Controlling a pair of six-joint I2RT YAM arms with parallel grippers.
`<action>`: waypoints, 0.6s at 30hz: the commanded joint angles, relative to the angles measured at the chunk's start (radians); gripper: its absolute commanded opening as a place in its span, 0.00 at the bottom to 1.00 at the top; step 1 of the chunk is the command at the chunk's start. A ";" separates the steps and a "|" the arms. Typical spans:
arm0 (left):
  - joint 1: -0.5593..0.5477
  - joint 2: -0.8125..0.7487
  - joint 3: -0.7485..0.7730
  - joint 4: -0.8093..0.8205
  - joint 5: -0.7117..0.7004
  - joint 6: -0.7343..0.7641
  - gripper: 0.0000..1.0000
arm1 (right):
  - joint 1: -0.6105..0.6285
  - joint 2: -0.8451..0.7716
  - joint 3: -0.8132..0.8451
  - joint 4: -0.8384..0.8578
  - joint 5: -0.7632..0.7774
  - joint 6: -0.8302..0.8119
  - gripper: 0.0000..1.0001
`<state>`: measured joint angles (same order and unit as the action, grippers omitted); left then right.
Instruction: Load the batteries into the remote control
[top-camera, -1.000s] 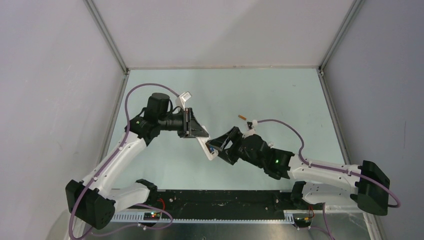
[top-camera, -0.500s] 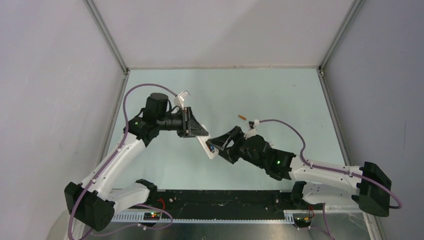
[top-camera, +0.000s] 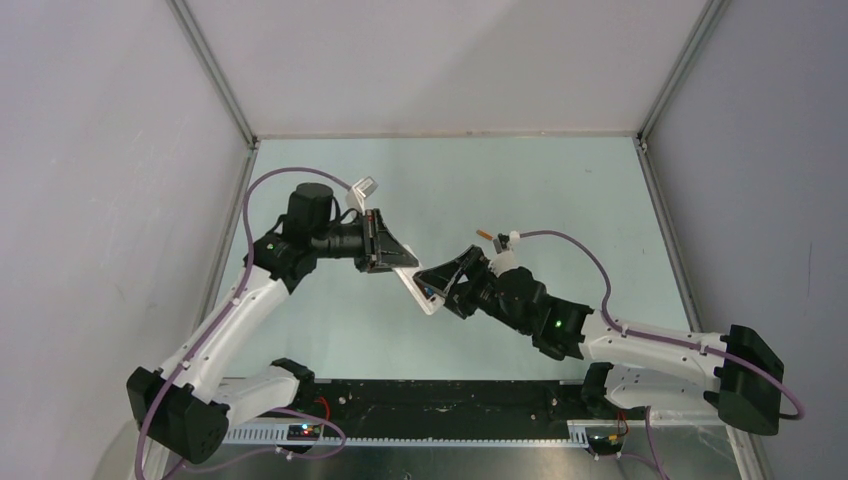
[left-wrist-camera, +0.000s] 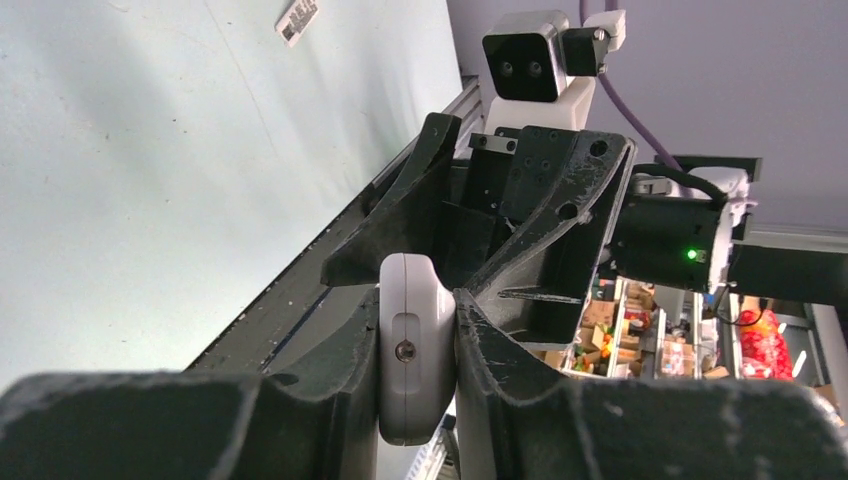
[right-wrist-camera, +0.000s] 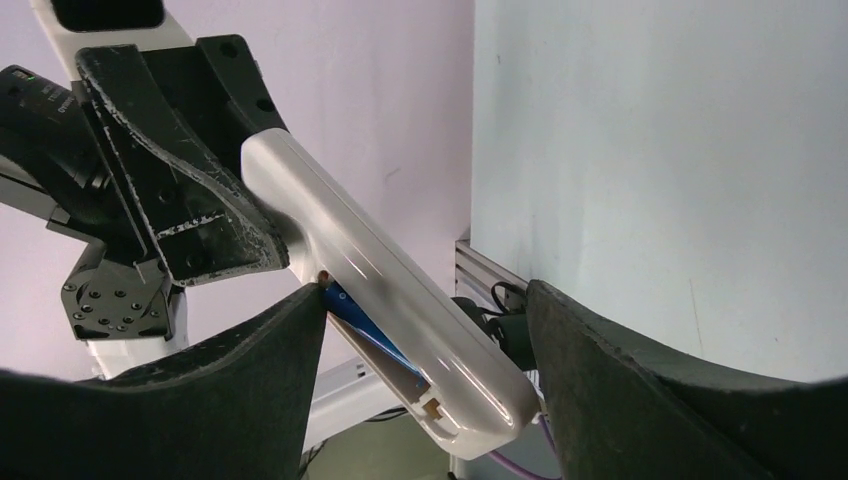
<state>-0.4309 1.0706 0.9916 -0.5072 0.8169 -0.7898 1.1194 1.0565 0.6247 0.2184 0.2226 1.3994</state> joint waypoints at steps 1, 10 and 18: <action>-0.023 -0.041 0.070 0.080 0.180 -0.126 0.00 | 0.000 0.029 0.002 0.054 -0.003 -0.070 0.79; -0.022 -0.041 0.067 0.088 0.180 -0.139 0.00 | -0.001 0.032 0.001 0.026 -0.004 -0.108 0.82; -0.001 -0.044 0.070 0.094 0.177 -0.159 0.00 | -0.001 0.025 -0.024 0.001 -0.001 -0.120 0.83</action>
<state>-0.4156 1.0634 0.9989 -0.4946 0.8284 -0.8589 1.1152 1.0550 0.6247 0.2657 0.2207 1.3231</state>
